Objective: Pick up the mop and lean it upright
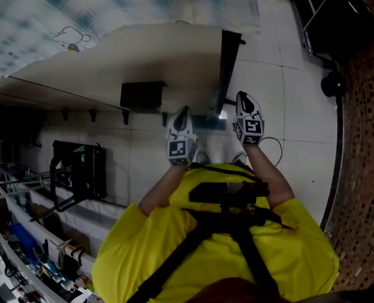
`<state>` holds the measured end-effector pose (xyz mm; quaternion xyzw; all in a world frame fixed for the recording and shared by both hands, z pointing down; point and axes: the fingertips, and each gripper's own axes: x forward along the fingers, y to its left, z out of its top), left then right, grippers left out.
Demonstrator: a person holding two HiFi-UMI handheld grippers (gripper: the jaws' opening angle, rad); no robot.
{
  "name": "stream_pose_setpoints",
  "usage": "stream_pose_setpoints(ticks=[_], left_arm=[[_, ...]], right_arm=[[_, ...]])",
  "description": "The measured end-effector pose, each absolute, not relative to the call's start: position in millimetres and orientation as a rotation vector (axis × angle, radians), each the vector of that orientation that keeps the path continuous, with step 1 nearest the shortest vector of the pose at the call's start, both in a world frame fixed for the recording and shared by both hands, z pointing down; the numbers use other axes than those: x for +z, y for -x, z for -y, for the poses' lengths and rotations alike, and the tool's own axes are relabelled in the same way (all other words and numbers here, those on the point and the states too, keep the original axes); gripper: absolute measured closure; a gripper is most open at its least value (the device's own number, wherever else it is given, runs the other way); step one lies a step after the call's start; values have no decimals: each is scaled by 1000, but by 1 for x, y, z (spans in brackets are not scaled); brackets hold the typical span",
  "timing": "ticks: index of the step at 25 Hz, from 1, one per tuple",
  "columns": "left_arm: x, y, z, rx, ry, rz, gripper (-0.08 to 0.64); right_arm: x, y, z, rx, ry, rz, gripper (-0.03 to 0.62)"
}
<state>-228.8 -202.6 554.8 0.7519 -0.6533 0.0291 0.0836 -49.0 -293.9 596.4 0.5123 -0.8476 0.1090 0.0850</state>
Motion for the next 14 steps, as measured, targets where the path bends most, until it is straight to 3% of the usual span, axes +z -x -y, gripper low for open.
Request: stream_pose_setpoints(ticks=[14], left_arm=[[570, 226, 224, 117, -2202, 1935, 560]], right_arm=[[596, 67, 280, 306, -1456, 2562, 584]])
